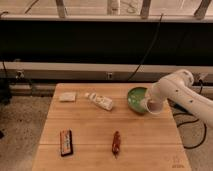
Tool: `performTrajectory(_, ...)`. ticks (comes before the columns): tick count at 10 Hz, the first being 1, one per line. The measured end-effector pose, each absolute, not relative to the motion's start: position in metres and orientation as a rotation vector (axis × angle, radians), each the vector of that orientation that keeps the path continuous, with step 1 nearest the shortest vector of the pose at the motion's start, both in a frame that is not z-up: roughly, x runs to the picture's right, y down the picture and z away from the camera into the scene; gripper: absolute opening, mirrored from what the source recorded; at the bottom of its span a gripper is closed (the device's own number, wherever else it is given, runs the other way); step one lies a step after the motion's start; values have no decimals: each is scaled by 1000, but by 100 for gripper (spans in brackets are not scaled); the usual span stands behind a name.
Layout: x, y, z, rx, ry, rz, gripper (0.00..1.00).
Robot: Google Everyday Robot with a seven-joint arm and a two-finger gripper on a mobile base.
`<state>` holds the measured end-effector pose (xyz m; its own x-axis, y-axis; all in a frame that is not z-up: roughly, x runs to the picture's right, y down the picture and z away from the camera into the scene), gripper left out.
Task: Place the ceramic cup in the ceramic bowl
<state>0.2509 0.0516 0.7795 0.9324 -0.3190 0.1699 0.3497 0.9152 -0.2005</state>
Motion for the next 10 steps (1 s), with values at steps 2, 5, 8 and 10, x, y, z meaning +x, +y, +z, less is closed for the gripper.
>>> performTrajectory(2,252,51,781,-230,-135,-344,20)
performTrajectory(5,254,51,783,-231,-135,-344,20)
performTrajectory(8,256,50,786,-229,-137,-344,20)
performTrajectory(10,257,50,787,-228,-137,-344,20)
